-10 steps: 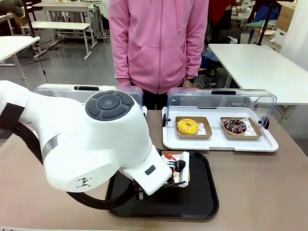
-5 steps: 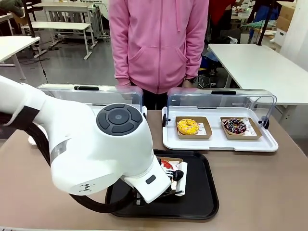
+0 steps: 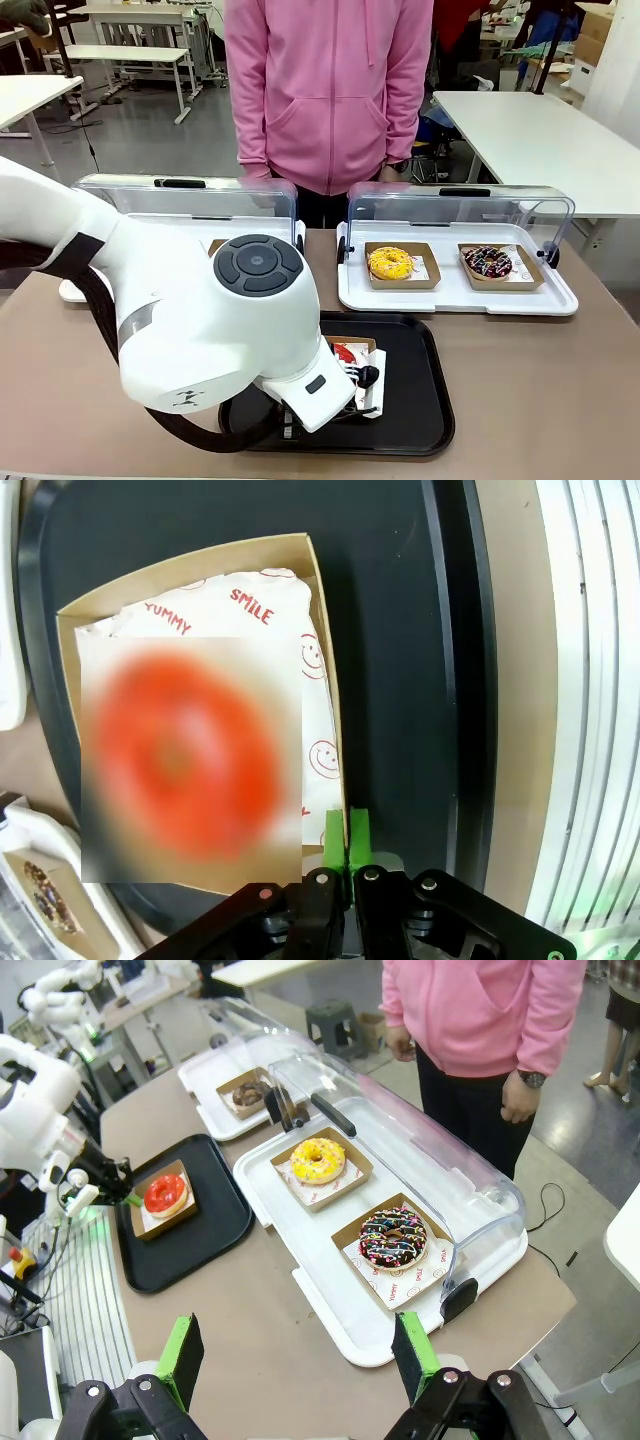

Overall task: Move the first donut from the left to the tray.
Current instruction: Pick up the Paper togo box containing the Donut indicated by the person and place it on the Handle tray.

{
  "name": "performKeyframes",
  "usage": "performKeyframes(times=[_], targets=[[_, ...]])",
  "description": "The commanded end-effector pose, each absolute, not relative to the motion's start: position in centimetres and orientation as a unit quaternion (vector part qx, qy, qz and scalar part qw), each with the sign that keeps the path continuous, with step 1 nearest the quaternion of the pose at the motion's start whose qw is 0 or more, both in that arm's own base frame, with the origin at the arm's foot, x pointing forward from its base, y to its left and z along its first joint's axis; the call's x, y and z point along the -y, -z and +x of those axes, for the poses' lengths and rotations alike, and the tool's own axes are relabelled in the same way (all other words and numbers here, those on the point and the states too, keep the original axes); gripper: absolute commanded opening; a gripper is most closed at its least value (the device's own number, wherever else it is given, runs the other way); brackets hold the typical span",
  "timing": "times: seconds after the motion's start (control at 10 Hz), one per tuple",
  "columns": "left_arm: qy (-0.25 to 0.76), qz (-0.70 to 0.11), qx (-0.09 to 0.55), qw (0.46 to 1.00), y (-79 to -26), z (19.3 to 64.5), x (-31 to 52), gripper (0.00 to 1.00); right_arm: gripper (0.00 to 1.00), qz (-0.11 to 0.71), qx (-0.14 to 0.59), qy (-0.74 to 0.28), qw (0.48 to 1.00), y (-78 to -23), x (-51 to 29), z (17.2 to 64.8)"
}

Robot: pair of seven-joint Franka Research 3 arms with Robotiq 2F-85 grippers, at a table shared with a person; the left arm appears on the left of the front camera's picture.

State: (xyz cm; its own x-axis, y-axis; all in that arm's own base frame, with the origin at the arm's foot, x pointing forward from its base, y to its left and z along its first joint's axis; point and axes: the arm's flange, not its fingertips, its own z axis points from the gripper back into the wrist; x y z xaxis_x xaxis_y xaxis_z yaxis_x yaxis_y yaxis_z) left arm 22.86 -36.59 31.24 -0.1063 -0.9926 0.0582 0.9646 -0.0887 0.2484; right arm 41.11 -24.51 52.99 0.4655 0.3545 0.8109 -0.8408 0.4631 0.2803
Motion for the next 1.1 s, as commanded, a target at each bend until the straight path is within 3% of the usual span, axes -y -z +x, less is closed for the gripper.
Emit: performKeyframes(times=[0.0, 0.1, 0.2, 0.3, 0.4, 0.6, 0.7, 0.8, 1.0], targets=[[0.723, 0.066, 0.121, 0.677, -30.9, 22.5, 36.7, 0.01, 1.00, 0.350, 0.351, -0.384, 0.779, -53.2, 24.5, 41.1], [0.717, 0.064, 0.120, 0.684, -31.0, 22.6, 36.7, 0.08, 1.00, 0.350, 0.351, -0.384, 0.779, -53.2, 24.5, 41.1], [0.716, 0.054, 0.120, 0.685, -31.2, 22.9, 36.6, 0.58, 1.00, 0.350, 0.351, -0.384, 0.779, -53.2, 24.5, 41.1], [0.713, 0.050, 0.118, 0.689, -31.6, 22.8, 36.4, 0.65, 1.00, 0.350, 0.351, -0.384, 0.779, -53.2, 24.5, 41.1], [0.710, 0.039, 0.118, 0.693, -32.6, 22.8, 36.1, 1.00, 1.00, 0.350, 0.351, -0.384, 0.779, -53.2, 24.5, 41.1], [0.701, 0.031, 0.116, 0.703, -35.9, 22.9, 35.0, 1.00, 1.00, 0.350, 0.351, -0.384, 0.779, -53.2, 24.5, 41.1], [0.705, 0.027, 0.120, 0.699, -37.3, 22.9, 34.7, 0.93, 1.00, 0.350, 0.351, -0.384, 0.779, -53.2, 24.5, 41.1], [0.708, 0.024, 0.126, 0.694, -38.5, 22.8, 34.5, 1.00, 1.00, 0.350, 0.351, -0.384, 0.779, -53.2, 24.5, 41.1], [0.716, 0.022, 0.119, 0.687, -39.9, 23.2, 34.4, 1.00, 1.00, 0.350, 0.351, -0.384, 0.779, -53.2, 24.5, 41.1]])
